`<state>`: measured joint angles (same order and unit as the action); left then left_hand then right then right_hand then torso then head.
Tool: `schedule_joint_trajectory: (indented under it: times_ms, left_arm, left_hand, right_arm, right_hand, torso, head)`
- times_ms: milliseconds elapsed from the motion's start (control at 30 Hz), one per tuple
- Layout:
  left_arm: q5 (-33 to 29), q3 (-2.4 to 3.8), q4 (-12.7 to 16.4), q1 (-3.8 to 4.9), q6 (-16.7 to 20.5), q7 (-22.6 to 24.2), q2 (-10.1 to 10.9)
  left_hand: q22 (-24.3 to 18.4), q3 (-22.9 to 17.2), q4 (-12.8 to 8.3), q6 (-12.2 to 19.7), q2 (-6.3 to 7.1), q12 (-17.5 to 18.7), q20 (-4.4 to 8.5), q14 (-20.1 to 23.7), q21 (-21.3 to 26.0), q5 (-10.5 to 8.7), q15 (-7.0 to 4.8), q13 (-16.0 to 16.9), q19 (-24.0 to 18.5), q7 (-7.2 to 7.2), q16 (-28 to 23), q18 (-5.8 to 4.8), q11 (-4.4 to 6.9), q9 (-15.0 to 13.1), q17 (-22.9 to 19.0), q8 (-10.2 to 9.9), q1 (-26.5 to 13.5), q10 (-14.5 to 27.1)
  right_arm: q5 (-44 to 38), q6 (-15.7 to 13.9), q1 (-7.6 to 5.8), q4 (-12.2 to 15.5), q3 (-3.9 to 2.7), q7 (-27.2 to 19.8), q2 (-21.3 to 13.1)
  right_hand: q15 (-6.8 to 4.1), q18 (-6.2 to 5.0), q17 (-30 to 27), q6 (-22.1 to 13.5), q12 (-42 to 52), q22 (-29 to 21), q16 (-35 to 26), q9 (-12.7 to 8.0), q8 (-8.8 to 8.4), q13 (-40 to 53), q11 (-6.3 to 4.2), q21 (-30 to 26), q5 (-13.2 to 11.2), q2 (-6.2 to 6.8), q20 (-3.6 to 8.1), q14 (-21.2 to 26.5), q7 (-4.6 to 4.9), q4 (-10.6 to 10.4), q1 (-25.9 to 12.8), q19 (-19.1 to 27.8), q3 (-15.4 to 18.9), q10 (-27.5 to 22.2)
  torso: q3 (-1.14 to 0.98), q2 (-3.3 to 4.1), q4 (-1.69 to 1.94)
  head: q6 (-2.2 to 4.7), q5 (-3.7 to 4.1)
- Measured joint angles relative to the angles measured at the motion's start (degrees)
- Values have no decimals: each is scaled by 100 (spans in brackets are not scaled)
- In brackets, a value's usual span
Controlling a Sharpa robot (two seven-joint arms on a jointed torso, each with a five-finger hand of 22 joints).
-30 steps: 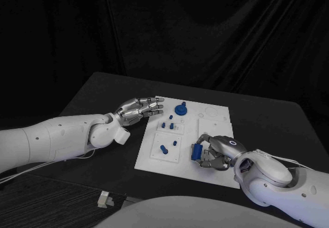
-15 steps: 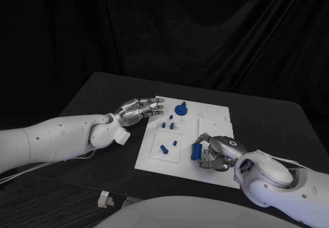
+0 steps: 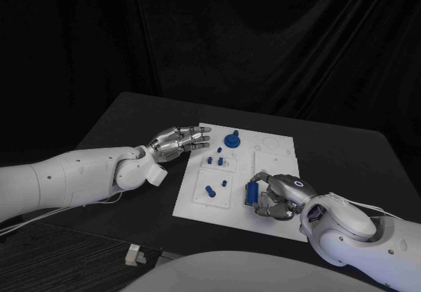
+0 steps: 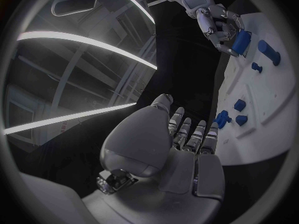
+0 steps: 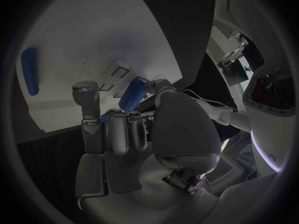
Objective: Assemble the parts on the task board
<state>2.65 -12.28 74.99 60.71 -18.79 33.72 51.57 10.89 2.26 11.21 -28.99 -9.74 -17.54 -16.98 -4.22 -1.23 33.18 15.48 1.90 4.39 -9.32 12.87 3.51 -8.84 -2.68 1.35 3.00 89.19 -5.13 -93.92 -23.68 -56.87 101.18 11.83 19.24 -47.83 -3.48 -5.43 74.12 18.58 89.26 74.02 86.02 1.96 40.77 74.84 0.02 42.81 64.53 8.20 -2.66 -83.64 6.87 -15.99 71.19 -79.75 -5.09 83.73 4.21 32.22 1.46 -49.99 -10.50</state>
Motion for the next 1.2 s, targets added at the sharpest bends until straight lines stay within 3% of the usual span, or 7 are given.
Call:
schedule_joint_trajectory:
  times_ms: [67, 233, 1000, 1200]
  left_arm:
    - [0, 0, -1, -3, -4, -4, 0]
    - [0, 0, -2, -8, -14, -13, 0]
    - [0, 0, -8, -21, -30, -27, -1]
    - [0, 0, -11, -24, -33, -31, -4]
  left_hand:
    - [0, 0, 0, 0, 0, 0, 0, 0, 0, 0, 0, 0, 0, 0, 0, 0, 0, 0, 0, 0, 0, 0]
    - [0, 0, 0, 0, 0, 0, 0, 0, 0, 0, 0, 0, 0, 0, 0, 0, 0, 0, 0, 0, 0, 0]
    - [1, 0, 0, 0, 0, -65, 9, -1, 0, 0, 1, 0, 9, 0, 0, 0, -1, 0, 0, 0, 0, 0]
    - [1, 0, 0, 0, 0, -65, 9, 0, 0, 0, 1, 0, 10, 0, 0, 0, -1, 0, 0, 0, 0, 0]
  right_arm:
    - [3, 0, 0, 5, 0, -1, -4]
    - [10, 4, 0, 22, 0, 2, -17]
    - [18, 7, 26, 143, -5, 36, -73]
    - [19, 24, 36, 136, -3, 79, -78]
  right_hand:
    - [0, 1, 0, 0, 0, 0, 0, 0, -17, 0, 0, 0, 0, -6, 0, 0, 0, 0, -6, 0, 0, 0]
    - [0, 0, 0, 103, 0, 0, 0, 0, -242, 0, 1, 0, 93, 25, 0, 0, 41, -37, -216, 1, -118, 0]
    - [22, 0, 0, 175, -1, 0, 0, -39, -401, 0, 43, 0, 93, 24, -1, -18, 54, -37, -217, 1, -118, 41]
    - [70, 0, 0, 241, -10, 0, 0, -40, -567, 0, 104, 0, 86, 24, -42, -64, 90, -21, -217, -37, -228, 99]
  torso:
    - [0, 1, 0]
    - [-1, 1, 1]
    - [-1, -1, 1]
    - [-1, -2, 3]
  head:
    - [0, 0]
    - [0, -2]
    - [0, -2]
    - [0, 3]
